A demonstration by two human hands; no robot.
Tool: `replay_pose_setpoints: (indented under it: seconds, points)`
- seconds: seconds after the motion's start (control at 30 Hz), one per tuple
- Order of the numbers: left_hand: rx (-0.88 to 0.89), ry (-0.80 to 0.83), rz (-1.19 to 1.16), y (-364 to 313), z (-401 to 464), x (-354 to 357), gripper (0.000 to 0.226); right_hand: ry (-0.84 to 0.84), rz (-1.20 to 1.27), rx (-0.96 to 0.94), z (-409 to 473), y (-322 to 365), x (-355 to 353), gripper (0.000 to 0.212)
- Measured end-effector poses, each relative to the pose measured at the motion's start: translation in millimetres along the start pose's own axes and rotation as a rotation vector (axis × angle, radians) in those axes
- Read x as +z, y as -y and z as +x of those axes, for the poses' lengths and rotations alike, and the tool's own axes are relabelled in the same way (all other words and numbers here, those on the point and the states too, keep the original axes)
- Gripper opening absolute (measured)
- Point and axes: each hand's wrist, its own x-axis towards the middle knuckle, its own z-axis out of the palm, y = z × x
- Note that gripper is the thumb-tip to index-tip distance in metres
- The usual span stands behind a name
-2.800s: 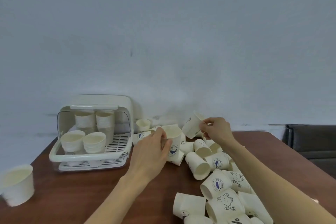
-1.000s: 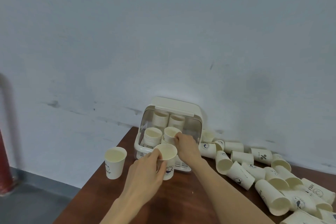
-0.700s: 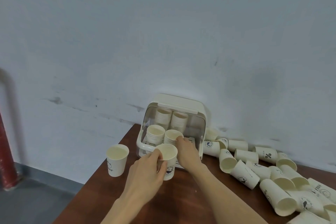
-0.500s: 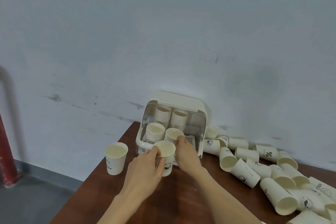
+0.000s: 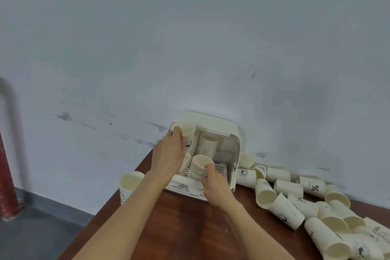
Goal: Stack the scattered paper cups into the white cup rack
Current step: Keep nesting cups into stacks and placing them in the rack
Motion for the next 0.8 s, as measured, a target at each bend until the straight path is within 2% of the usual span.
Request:
replay_pose_setpoints:
  seconds: [0.17, 0.43, 0.8]
  points:
    - [0.021, 0.089, 0.129, 14, 9, 19, 0.013, -0.007, 0.038, 0.001, 1, -2, 0, 0.029]
    - [0.040, 0.217, 0.310, 23, -1, 40, 0.028, 0.002, 0.047, 0.005, 1, -2, -1, 0.032]
    - [-0.010, 0.246, 0.288, 34, -12, 54, 0.016, 0.007, 0.036, 0.026, 3, -1, 0, 0.037]
